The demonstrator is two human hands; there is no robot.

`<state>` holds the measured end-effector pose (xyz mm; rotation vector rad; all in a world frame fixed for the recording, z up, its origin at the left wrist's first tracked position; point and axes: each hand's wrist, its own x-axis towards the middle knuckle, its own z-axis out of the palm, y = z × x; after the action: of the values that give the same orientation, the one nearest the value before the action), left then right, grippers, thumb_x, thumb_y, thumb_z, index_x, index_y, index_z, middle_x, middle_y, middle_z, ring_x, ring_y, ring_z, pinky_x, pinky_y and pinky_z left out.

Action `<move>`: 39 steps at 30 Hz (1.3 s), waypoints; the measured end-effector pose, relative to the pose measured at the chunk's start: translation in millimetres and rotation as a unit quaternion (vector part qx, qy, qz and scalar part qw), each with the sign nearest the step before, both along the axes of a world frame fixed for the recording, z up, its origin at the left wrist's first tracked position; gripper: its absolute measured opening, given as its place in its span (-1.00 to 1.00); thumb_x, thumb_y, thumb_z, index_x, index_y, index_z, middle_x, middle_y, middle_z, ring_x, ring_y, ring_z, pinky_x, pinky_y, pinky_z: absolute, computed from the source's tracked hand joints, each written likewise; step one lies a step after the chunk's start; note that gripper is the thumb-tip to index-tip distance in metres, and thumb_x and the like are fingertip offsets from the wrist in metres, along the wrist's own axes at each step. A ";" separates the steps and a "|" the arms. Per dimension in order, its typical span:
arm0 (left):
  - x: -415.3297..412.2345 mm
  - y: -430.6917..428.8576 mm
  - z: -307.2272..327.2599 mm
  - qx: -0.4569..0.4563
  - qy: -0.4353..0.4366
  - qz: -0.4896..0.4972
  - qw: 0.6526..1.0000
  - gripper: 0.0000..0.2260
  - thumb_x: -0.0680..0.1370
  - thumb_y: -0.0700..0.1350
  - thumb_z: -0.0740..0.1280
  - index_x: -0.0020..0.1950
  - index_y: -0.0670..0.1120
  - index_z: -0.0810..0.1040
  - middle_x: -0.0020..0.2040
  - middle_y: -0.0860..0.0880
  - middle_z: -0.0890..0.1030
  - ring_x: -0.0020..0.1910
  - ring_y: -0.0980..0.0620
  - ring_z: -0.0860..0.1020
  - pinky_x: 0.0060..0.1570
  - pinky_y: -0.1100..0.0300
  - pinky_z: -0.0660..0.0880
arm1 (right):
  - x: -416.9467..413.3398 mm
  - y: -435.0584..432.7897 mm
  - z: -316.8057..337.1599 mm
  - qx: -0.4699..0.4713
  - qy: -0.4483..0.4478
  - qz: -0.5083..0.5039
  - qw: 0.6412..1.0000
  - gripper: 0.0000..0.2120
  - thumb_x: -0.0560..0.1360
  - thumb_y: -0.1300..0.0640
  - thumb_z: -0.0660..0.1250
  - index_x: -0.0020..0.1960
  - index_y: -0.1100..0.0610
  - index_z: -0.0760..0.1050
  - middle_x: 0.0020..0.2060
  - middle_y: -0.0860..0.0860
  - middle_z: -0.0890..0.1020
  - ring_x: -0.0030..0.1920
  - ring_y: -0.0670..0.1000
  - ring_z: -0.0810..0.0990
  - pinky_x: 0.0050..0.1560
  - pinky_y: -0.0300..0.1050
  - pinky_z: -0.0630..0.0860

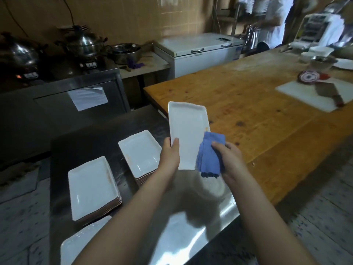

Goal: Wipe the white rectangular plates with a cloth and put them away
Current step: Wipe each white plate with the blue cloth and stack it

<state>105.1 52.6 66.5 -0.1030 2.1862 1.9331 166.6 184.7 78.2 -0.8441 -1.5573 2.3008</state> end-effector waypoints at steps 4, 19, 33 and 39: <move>9.3 -31.0 6.4 0.130 -0.141 0.065 0.979 -0.88 0.64 -0.03 0.11 0.10 -0.01 0.38 0.15 -0.14 0.54 0.12 -0.21 0.55 0.12 -0.22 0.49 | -2.3 -27.3 18.1 0.012 -0.003 0.086 0.996 -0.89 0.49 0.27 0.35 0.02 0.21 0.50 -0.17 0.10 0.66 -0.21 0.03 0.66 -0.27 -0.09 0.57; 67.3 -225.8 17.4 0.148 -0.120 0.260 0.947 -0.59 0.60 0.15 0.10 0.27 -0.10 0.44 0.10 -0.17 0.61 -0.01 -0.20 0.62 0.04 -0.19 0.54 | -18.4 -238.6 32.9 0.496 0.050 0.324 0.804 -0.57 0.48 0.15 0.36 0.32 0.09 0.37 0.19 0.06 0.54 0.12 0.04 0.51 0.02 -0.20 0.40; 133.2 -298.0 41.2 0.176 -0.066 0.368 0.911 -0.68 0.63 0.11 0.05 0.12 -0.01 0.51 -0.30 0.00 0.61 -0.45 0.06 0.61 -0.58 0.33 0.46 | 0.4 -362.4 27.3 0.739 0.247 0.437 0.449 -0.48 0.64 -0.01 -0.16 0.56 0.12 -0.10 0.55 -0.01 -0.04 0.54 0.00 -0.16 0.46 0.11 -0.25; 140.6 -306.8 53.5 0.182 -0.061 0.372 0.908 -0.72 0.64 0.02 0.09 0.23 -0.05 0.48 0.00 -0.11 0.65 -0.12 -0.08 0.64 -0.26 0.18 0.57 | -24.5 -358.8 39.1 0.773 0.165 0.403 0.463 -0.49 0.65 -0.02 -0.22 0.56 0.11 -0.09 0.55 0.01 -0.03 0.54 0.03 -0.15 0.47 0.05 -0.28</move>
<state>245.6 -254.2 120.1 -1.0975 1.7908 2.5788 142.2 -174.1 117.3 0.9207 -2.8976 0.1456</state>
